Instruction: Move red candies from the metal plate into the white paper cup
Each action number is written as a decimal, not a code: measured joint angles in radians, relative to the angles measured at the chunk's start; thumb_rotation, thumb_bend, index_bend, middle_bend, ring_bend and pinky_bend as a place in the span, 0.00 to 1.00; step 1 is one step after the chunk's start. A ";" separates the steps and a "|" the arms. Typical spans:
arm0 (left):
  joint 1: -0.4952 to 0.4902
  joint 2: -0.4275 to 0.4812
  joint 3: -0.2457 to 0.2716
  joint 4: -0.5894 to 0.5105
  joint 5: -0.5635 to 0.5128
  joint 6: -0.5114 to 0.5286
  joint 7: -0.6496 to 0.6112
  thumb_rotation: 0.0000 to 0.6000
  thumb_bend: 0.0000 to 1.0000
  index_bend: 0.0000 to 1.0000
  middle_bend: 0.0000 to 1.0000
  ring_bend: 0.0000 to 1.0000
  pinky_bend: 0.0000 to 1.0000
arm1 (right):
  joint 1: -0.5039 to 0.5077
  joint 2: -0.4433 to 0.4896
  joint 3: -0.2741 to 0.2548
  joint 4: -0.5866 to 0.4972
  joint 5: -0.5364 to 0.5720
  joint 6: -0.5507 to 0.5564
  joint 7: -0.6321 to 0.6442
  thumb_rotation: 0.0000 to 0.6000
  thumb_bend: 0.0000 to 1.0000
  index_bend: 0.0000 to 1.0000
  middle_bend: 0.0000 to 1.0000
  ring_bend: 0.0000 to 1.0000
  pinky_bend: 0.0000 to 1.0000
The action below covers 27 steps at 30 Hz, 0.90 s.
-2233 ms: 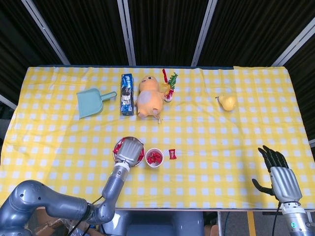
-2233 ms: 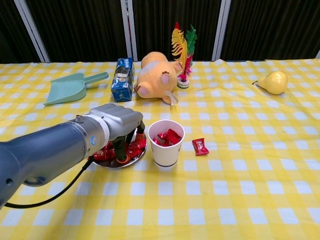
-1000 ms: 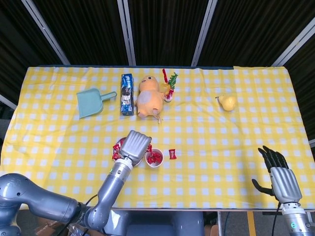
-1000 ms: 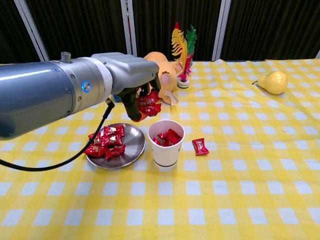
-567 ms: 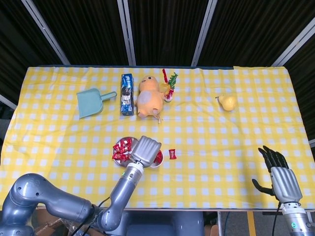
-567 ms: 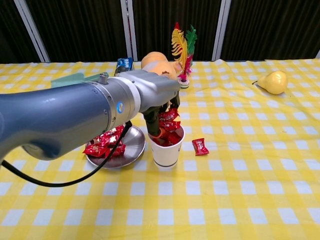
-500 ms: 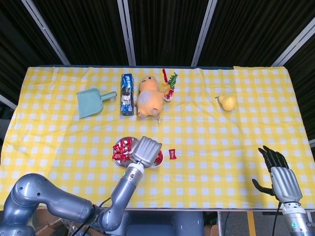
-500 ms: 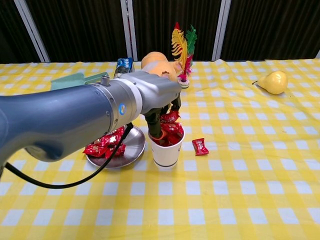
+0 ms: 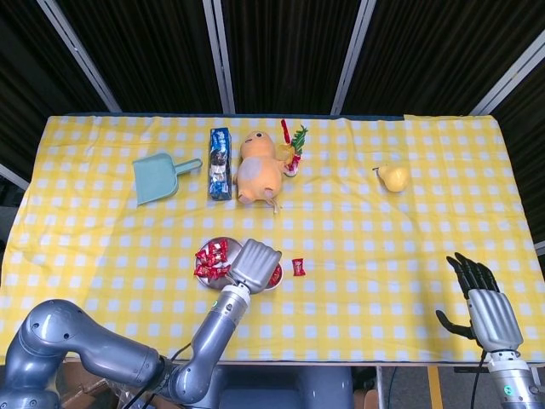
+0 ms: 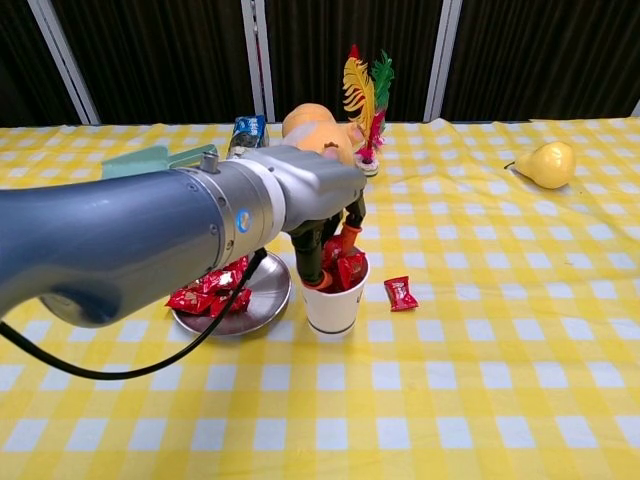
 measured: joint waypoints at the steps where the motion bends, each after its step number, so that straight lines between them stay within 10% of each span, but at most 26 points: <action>1: -0.001 0.003 -0.001 -0.004 -0.002 0.002 0.003 1.00 0.32 0.47 0.52 0.87 0.97 | 0.000 0.000 0.000 0.000 0.000 0.000 0.000 1.00 0.34 0.00 0.00 0.00 0.00; 27: 0.028 0.150 -0.024 -0.174 -0.005 0.064 -0.045 1.00 0.26 0.30 0.34 0.84 0.97 | -0.001 -0.002 0.000 -0.001 -0.002 0.004 -0.003 1.00 0.34 0.00 0.00 0.00 0.00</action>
